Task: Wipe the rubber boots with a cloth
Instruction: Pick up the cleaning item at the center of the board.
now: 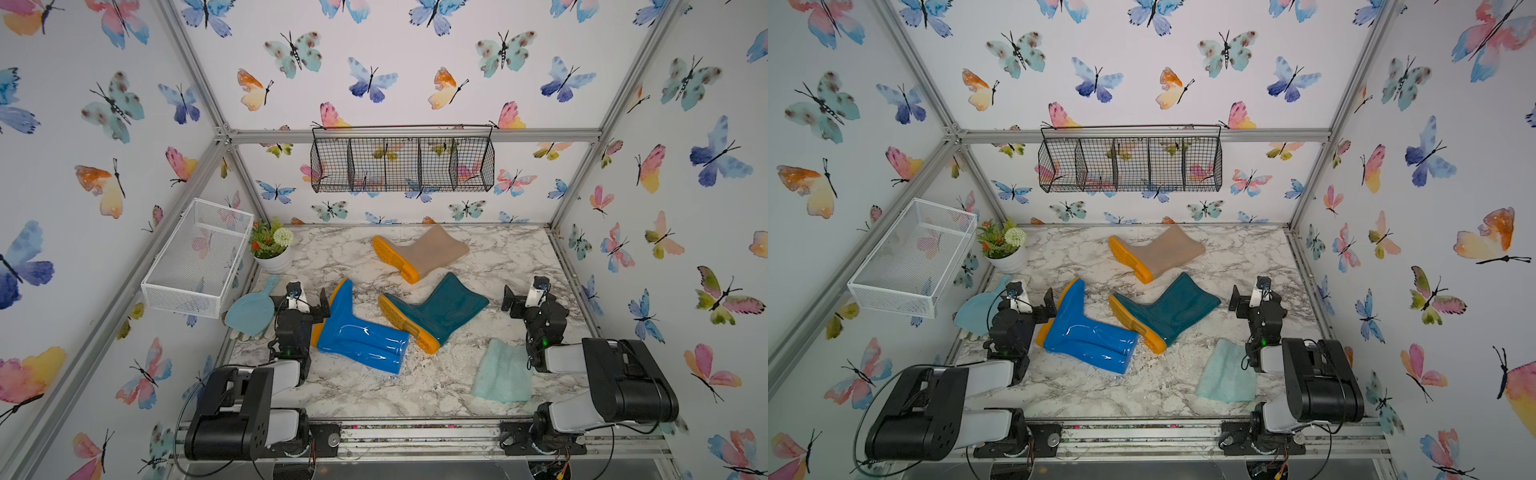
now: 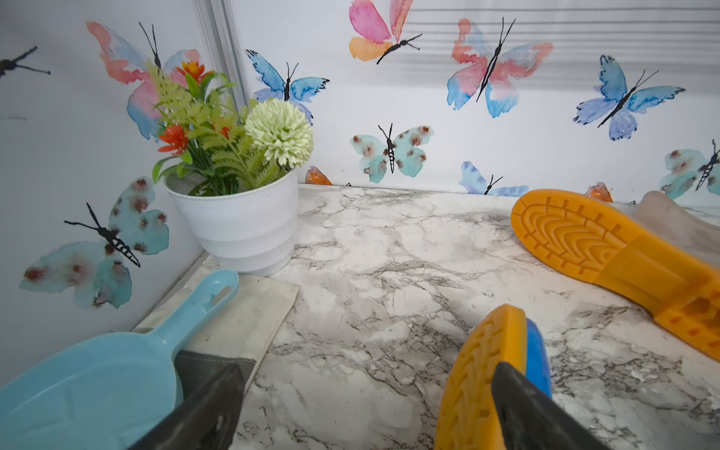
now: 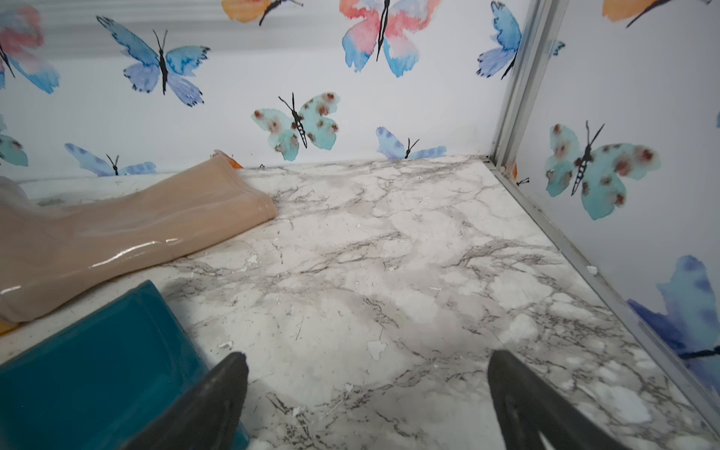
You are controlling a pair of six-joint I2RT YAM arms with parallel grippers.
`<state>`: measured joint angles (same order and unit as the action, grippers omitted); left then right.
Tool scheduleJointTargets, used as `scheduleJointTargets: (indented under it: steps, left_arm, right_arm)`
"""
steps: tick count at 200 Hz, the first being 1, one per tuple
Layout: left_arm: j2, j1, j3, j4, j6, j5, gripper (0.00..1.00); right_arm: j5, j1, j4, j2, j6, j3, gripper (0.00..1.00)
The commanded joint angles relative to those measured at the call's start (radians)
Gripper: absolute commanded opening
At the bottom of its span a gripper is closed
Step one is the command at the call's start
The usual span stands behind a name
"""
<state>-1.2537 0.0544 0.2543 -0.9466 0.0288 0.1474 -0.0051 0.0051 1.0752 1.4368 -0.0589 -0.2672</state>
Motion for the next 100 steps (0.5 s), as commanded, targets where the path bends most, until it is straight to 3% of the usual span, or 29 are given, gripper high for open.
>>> scheduleJointTargets:
  steps: [1, 11, 19, 30, 41, 58, 100]
  left_arm:
    - [0.1, 0.003, 0.174, 0.41, 0.169, 0.07, 0.98]
    - [0.094, 0.003, 0.287, 0.653, 0.276, 0.082, 0.98]
    - [0.078, 0.003, 0.39, 0.83, 0.32, 0.06, 0.98]
    - [0.059, 0.005, 0.467, 0.963, 0.377, 0.031, 0.98]
    - [0.065, 0.012, 0.49, 1.02, 0.411, -0.018, 0.98]
    - [0.107, 0.057, 0.487, 1.068, 0.428, -0.043, 0.98]
    - [0.151, 0.318, 0.478, 1.15, 0.514, -0.084, 0.98]
  right_arm:
    - [0.005, -0.007, -0.114, -0.103, -0.055, -0.034, 0.99]
    - [0.08, -0.007, -0.29, -0.139, -0.192, -0.104, 0.99]
    - [0.148, -0.006, -0.534, -0.149, -0.296, -0.209, 0.99]
    - [0.146, -0.007, -0.811, -0.123, -0.31, -0.357, 0.99]
    - [0.076, -0.006, -0.964, -0.086, -0.268, -0.458, 0.99]
    - [0.062, -0.006, -1.139, -0.073, -0.324, -0.542, 0.99]
    - [0.014, -0.005, -1.526, -0.202, -0.509, -0.573, 0.94]
